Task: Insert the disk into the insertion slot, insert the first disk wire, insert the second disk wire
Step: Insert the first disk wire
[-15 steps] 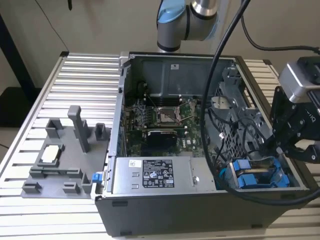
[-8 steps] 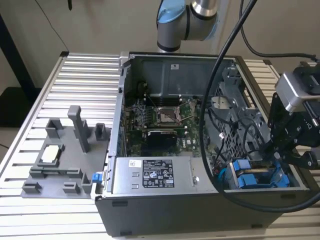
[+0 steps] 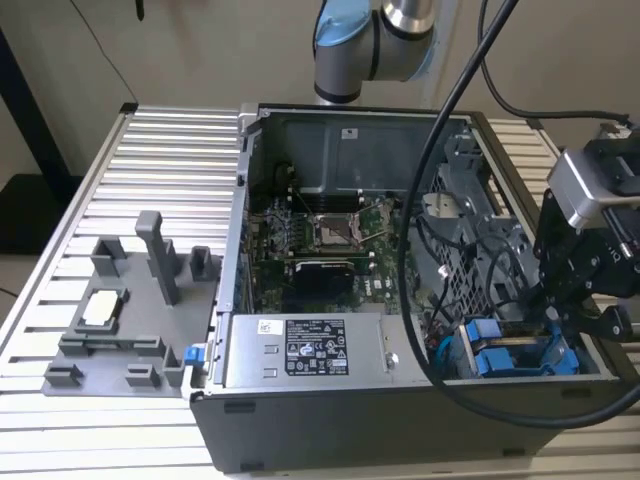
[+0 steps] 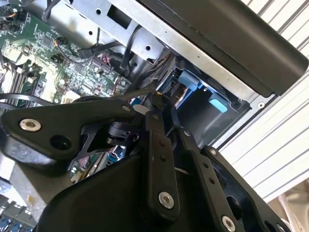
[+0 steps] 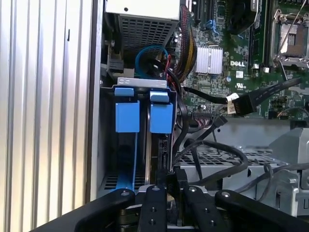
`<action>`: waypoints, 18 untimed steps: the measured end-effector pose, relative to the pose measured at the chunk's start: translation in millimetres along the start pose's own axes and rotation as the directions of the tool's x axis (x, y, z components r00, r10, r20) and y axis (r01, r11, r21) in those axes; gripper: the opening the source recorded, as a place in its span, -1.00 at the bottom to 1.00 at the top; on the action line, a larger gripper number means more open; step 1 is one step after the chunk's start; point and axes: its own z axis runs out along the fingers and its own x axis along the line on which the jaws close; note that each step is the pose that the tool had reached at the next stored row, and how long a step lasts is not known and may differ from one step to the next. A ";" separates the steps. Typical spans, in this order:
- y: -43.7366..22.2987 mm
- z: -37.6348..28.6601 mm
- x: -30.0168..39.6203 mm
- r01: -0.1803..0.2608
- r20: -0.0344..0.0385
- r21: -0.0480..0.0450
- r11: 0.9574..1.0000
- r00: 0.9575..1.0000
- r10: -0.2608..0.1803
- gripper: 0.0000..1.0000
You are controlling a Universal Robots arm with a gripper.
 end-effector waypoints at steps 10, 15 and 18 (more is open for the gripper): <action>-2.1 6.6 1.1 0.004 0.001 0.000 1.000 1.000 -0.004 -0.62; -2.4 8.8 1.9 0.004 0.001 -0.001 1.000 1.000 -0.004 -0.62; -2.6 10.8 2.7 0.004 0.001 -0.001 1.000 1.000 -0.004 -0.62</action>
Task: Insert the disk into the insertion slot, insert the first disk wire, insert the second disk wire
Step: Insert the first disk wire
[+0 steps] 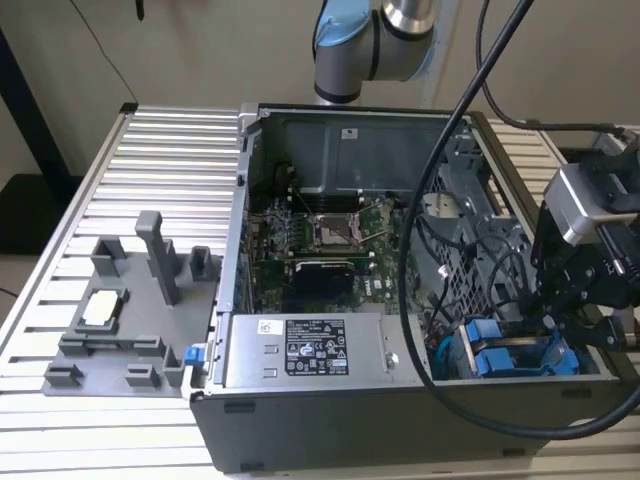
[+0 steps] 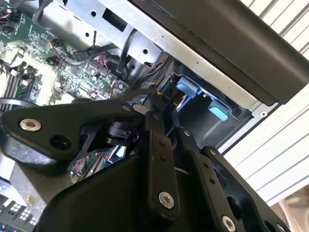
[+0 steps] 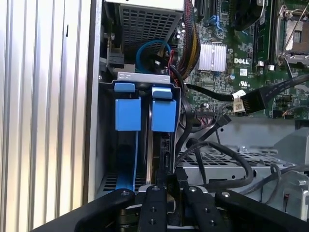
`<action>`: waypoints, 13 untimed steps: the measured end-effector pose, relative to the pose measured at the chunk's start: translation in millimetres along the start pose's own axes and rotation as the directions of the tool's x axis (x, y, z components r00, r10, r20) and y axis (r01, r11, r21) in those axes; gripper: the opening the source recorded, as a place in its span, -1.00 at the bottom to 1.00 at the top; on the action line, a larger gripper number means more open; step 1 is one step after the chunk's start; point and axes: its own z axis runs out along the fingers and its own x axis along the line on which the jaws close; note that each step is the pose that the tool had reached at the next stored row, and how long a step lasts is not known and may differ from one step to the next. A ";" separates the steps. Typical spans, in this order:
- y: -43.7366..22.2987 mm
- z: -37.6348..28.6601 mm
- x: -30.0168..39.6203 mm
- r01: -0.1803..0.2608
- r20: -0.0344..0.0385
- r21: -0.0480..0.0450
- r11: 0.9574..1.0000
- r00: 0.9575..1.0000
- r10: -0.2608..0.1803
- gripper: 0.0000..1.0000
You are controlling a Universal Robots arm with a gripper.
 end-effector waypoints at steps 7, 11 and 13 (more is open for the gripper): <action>-0.2 4.7 1.1 0.000 -0.001 0.000 1.000 1.000 0.000 -0.62; -0.2 5.0 1.1 0.000 0.000 0.000 1.000 1.000 0.000 -0.58; -0.3 5.1 1.1 0.000 0.000 0.000 1.000 1.000 0.000 -0.45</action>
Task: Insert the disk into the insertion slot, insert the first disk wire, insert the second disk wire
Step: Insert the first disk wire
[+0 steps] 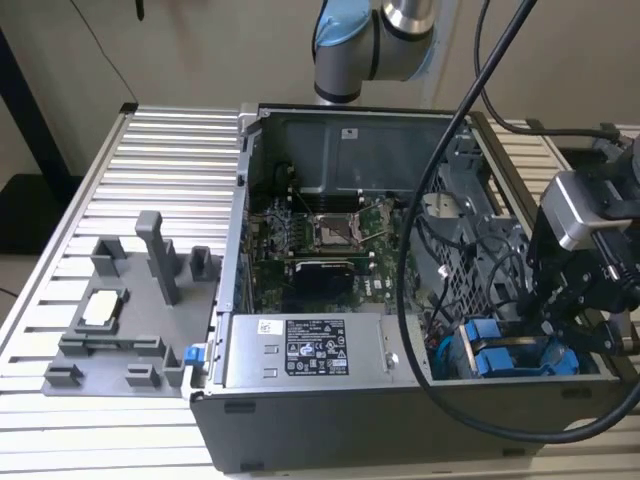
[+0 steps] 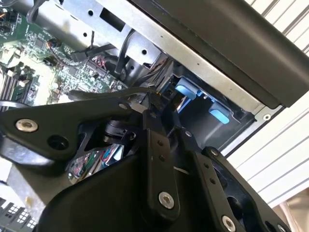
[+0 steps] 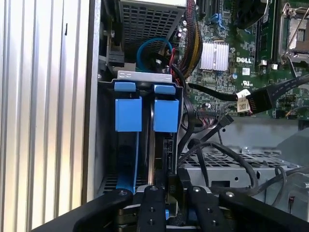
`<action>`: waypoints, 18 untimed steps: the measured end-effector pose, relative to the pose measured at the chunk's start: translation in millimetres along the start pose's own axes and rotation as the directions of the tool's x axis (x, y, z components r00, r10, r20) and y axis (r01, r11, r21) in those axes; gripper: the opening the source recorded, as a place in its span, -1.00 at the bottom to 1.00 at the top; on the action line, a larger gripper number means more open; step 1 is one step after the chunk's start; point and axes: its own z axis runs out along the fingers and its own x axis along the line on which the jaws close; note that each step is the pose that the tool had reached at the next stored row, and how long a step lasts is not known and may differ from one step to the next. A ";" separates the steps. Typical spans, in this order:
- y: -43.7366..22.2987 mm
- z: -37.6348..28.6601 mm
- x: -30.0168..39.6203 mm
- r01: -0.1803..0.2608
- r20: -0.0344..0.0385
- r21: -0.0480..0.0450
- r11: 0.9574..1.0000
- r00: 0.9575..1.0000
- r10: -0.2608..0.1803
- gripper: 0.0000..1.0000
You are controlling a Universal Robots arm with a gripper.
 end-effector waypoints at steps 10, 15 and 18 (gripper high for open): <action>1.3 -37.0 -5.5 0.000 0.000 0.000 1.000 1.000 0.000 -0.45; 2.0 -59.3 -8.7 0.000 0.000 0.000 1.000 1.000 0.000 -0.45; 2.2 -65.3 -9.6 0.000 0.000 0.000 1.000 1.000 0.000 -0.45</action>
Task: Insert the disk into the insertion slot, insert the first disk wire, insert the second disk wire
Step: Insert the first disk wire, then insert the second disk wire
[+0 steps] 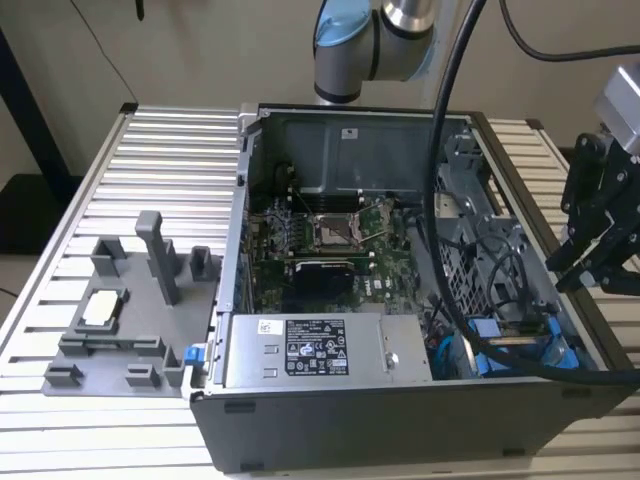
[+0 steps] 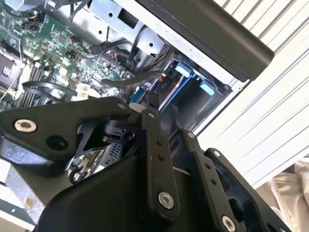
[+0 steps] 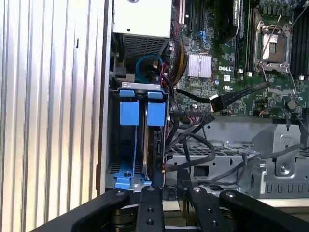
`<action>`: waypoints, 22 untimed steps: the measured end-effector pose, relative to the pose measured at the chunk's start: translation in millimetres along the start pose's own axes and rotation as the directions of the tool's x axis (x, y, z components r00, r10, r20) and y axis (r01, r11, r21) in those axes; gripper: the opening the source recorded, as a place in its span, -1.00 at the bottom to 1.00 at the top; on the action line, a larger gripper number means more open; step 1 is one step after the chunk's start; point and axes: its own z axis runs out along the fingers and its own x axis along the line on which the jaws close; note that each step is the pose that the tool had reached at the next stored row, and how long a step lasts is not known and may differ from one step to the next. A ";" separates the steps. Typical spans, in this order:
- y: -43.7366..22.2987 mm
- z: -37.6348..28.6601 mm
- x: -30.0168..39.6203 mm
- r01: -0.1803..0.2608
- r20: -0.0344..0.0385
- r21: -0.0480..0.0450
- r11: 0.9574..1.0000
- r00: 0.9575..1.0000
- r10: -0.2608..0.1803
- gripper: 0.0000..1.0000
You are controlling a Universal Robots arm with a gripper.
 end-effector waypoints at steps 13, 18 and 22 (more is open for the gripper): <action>-1.5 5.3 -37.0 0.000 0.000 0.000 1.000 1.000 0.000 -0.45; 0.7 8.2 -53.9 0.000 -0.003 0.000 1.000 1.000 0.000 -0.45; 15.3 9.3 -56.1 0.001 -0.012 0.009 1.000 1.000 -0.001 -0.45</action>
